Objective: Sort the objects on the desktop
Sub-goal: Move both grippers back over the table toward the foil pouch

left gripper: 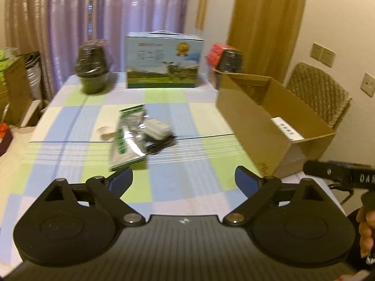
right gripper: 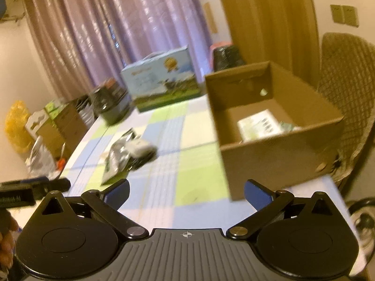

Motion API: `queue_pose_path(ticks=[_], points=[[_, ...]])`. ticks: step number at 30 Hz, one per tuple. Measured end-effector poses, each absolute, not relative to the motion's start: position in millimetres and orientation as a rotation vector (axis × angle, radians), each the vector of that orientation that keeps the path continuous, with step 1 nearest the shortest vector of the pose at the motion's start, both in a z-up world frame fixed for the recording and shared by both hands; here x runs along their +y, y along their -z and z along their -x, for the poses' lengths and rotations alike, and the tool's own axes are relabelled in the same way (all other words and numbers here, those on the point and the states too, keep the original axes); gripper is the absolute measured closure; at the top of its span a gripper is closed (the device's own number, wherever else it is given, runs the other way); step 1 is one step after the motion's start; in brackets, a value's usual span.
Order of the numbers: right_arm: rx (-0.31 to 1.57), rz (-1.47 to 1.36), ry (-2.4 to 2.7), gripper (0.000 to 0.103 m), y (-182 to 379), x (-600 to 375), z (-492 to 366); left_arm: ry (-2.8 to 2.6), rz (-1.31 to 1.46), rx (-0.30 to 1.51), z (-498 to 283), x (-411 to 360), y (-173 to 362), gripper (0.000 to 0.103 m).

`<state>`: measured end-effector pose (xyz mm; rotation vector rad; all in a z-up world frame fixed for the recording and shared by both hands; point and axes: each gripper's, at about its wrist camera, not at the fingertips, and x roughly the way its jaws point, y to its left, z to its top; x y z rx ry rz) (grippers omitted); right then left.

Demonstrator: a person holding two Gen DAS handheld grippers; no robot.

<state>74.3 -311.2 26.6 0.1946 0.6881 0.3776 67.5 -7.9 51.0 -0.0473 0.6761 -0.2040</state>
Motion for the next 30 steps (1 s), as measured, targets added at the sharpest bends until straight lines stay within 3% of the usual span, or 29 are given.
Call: queue_pose_path(ticks=[11, 30], points=[[0.733, -0.138, -0.441, 0.002, -19, -271, -67, 0.095, 0.083, 0.696, -52, 53, -51, 0.005], [0.768, -0.108, -0.466, 0.002, -8, -246, -78, 0.072, 0.084, 0.737, -71, 69, -39, 0.005]])
